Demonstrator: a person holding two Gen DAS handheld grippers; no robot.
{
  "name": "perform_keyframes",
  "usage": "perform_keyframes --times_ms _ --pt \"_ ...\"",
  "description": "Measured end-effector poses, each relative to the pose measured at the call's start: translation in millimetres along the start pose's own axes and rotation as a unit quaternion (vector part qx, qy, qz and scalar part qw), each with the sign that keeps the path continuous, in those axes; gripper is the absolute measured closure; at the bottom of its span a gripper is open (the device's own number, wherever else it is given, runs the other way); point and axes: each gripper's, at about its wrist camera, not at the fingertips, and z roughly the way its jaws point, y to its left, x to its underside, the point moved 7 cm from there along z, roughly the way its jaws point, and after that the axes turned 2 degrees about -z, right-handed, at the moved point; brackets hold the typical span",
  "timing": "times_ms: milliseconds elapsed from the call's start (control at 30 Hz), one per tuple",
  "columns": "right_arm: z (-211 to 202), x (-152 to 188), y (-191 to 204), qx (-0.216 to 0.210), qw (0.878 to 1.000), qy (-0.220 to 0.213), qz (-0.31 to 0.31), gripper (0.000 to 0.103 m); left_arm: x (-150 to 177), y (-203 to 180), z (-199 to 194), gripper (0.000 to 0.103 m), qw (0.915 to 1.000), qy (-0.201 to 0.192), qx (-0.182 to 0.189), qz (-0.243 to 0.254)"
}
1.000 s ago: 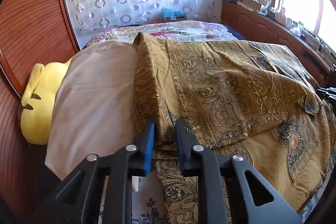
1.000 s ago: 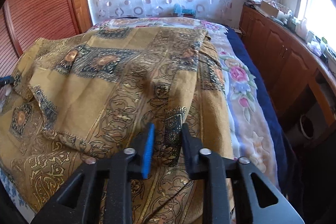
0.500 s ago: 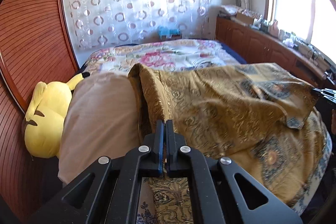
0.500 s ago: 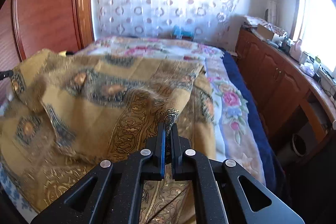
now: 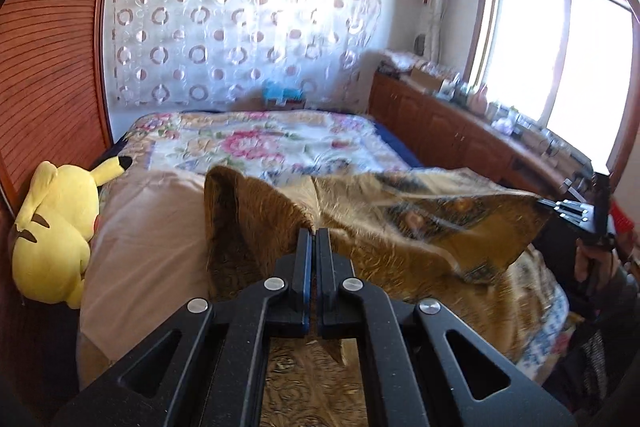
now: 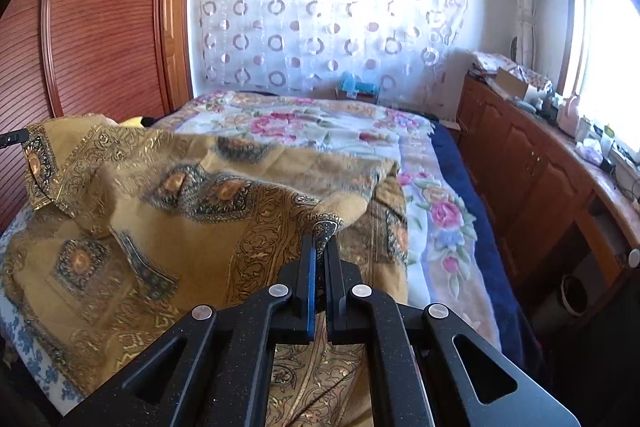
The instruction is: Fold small clothes
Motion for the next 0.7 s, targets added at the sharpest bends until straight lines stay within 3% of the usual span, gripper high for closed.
perform_keyframes --times_ms 467,700 --pt "-91.0 17.3 -24.3 0.01 0.999 -0.045 0.023 0.1 20.5 29.9 -83.2 0.101 0.9931 -0.072 0.039 -0.084" --pt "-56.6 85.9 -3.7 0.009 0.999 0.037 0.015 0.1 90.2 35.9 -53.9 0.101 0.9934 -0.003 0.028 -0.111"
